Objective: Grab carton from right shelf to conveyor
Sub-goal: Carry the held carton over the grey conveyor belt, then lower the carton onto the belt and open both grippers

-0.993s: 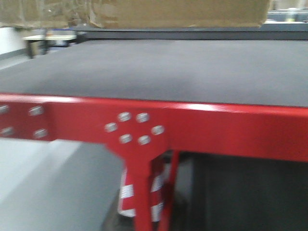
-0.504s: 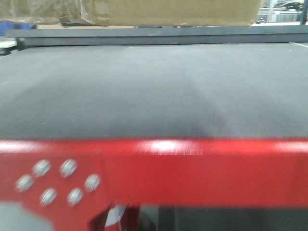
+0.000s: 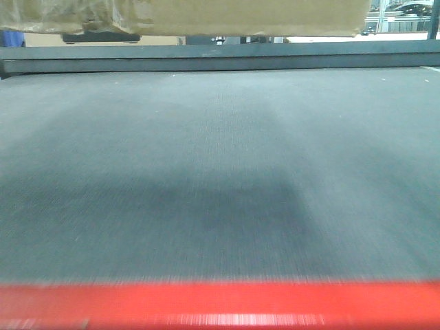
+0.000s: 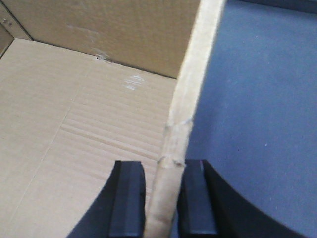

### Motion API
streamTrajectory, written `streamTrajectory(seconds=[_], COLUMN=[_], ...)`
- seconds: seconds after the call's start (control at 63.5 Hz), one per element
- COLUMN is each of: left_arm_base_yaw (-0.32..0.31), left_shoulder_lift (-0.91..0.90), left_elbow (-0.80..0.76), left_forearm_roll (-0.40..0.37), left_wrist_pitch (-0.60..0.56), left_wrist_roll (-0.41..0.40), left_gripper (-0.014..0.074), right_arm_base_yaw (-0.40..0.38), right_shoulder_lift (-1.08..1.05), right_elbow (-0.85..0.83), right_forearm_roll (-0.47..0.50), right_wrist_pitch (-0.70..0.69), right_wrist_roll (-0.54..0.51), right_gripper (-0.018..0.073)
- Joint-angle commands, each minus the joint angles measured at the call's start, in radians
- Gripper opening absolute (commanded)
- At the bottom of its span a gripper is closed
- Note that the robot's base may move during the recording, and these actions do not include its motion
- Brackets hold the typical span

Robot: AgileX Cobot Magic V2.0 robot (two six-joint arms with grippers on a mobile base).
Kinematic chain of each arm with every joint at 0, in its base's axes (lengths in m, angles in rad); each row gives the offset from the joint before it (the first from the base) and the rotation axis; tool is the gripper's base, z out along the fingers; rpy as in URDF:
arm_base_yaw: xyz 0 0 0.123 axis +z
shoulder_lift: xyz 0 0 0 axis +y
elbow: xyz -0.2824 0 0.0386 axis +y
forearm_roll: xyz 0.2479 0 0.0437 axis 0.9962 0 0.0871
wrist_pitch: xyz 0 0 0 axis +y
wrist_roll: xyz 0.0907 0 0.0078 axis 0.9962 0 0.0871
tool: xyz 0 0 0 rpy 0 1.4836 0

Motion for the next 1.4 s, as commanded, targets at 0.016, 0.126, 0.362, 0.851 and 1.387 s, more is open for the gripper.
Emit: streamTrajectory(seconds=[0.016, 0.126, 0.362, 0.851, 1.387], left_arm_base_yaw=[0.012, 0.012, 0.012, 0.012, 0.012], left_shoulder_lift=[-0.013, -0.013, -0.013, -0.013, -0.013], left_elbow=[-0.009, -0.009, -0.009, -0.009, -0.009], left_forearm_roll=[0.153, 0.153, 0.153, 0.153, 0.153], left_wrist_pitch=[0.01, 0.01, 0.01, 0.01, 0.01], left_wrist_roll=[0.007, 0.007, 0.007, 0.007, 0.007], left_gripper=[-0.0017, -0.0017, -0.0017, -0.0017, -0.0017], right_arm_base_yaw=[-0.007, -0.007, -0.007, -0.007, -0.007], right_shoulder_lift=[-0.023, -0.023, -0.023, -0.023, -0.023], right_elbow=[-0.007, -0.007, -0.007, -0.007, -0.007], right_forearm_roll=[-0.053, -0.053, -0.053, -0.053, -0.053], right_wrist_pitch=[0.006, 0.006, 0.006, 0.006, 0.006], right_wrist_roll=[-0.024, -0.024, -0.024, -0.024, -0.024], right_gripper=[-0.0069, -0.0069, -0.0069, -0.0069, -0.0069])
